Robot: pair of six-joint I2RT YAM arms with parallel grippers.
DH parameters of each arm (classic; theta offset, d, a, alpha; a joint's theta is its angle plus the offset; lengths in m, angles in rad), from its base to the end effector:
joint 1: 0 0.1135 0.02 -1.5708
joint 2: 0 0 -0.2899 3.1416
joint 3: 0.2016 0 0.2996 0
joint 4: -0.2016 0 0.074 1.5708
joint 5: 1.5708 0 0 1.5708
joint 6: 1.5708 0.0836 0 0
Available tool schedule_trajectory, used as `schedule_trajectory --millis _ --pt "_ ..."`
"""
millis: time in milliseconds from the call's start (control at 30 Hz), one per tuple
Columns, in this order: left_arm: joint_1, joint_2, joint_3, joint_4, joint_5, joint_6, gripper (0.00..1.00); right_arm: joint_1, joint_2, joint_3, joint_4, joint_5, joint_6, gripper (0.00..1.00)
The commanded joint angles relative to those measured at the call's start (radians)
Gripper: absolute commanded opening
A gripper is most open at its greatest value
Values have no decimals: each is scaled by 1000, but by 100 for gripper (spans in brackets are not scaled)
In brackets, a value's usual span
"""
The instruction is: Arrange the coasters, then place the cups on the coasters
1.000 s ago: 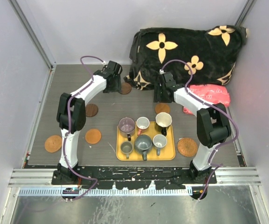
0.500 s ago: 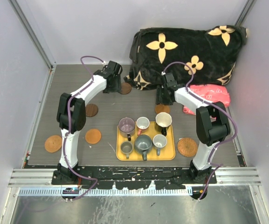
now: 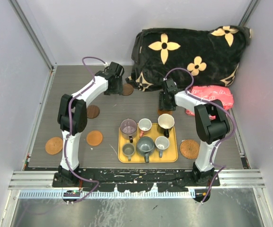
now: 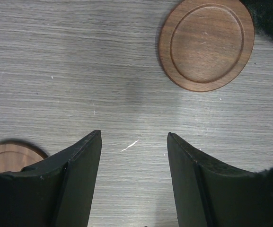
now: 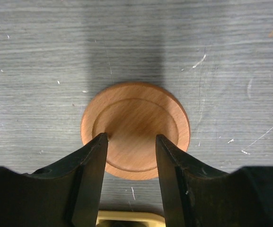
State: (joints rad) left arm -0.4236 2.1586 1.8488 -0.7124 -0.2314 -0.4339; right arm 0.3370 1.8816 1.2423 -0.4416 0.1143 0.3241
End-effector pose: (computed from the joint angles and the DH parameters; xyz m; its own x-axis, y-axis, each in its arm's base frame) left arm 0.5180 -0.2126 0.1898 -0.8281 -0.0755 -0.5554 -0.0629 0.9971 -0.0417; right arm 0.4315 0.1411 0.1239 -0.8779 0.0277 -0.4781 0.0018 0.9985 0.0544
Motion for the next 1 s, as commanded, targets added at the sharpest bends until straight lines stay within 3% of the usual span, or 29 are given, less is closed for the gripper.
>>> schedule_trajectory --millis 0,967 --pt "2 -54 39 -2 -10 16 59 -1 33 16 53 35 -6 51" --pt "2 -81 19 19 -17 21 59 26 299 303 74 7 -30 50"
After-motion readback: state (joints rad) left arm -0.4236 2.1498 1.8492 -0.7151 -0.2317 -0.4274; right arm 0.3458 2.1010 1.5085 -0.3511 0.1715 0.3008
